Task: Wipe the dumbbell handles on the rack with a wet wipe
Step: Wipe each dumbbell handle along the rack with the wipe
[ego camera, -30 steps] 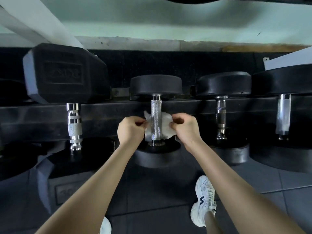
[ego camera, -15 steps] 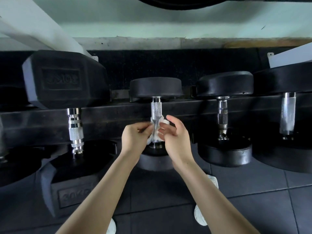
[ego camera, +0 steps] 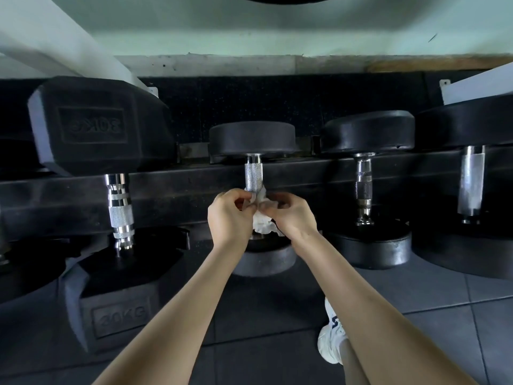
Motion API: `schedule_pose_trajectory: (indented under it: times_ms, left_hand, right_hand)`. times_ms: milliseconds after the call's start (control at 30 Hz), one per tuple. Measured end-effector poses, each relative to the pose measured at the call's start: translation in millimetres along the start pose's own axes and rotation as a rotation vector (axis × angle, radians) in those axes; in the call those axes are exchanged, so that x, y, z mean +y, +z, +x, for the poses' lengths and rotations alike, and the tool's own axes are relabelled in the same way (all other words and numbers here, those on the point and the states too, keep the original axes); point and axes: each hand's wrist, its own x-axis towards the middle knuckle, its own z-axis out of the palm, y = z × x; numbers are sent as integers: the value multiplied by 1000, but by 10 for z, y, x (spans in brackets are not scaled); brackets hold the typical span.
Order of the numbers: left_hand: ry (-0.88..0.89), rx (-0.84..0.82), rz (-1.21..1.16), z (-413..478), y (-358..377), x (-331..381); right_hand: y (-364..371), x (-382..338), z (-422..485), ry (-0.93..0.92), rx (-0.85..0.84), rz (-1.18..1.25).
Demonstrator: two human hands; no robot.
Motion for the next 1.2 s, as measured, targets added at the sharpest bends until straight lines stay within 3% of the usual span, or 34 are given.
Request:
schedule_pose_trajectory:
  times_ms: [67,133,267,333,433,533,633,800,867,967,1067,1200]
  left_hand:
    - [16,-11,26,-8,-6,-1]
    - [18,-62,23,-13,-40,-5]
    - [-129,-258,-187,-51,-162,-43]
    - [-204,-371,-304,-94,-250,-50]
    - [-226,-452,-418,-123,-343,-78]
    - [-342,-380,-637,-154,-398,-35]
    - [-346,-324,-673,-178,-400,-22]
    - [-272,-288,-477,-104,-300,-36]
    - [-305,-314,-470,-26,-258,-28]
    - [-363,-338,-448,90,-243,9]
    - [-465,-314,-519,188,-216,81]
    - [-683,-237,-568,341,-194,167]
  right_hand:
    - [-47,2,-18,-34,6,-191]
    - [-147,2,-71,-94,53,-218]
    - [-346,-66,-223,-184,92,122]
    - [-309,-182,-274,-283,86,170]
    - [-127,-322,-272,-454,84,38]
    - [-22,-380,-225,-496,-12,-111]
    - [-7,-400,-137,-454,-119,-179]
    - [-61,-465,-56,-358,-184,85]
    - [-92,-429,-59,-386,-130,156]
    - [-79,-261,-77,-419,182,156]
    - [32,-107,-83,-277,258,167]
    - [237,-155,-62,38,165,568]
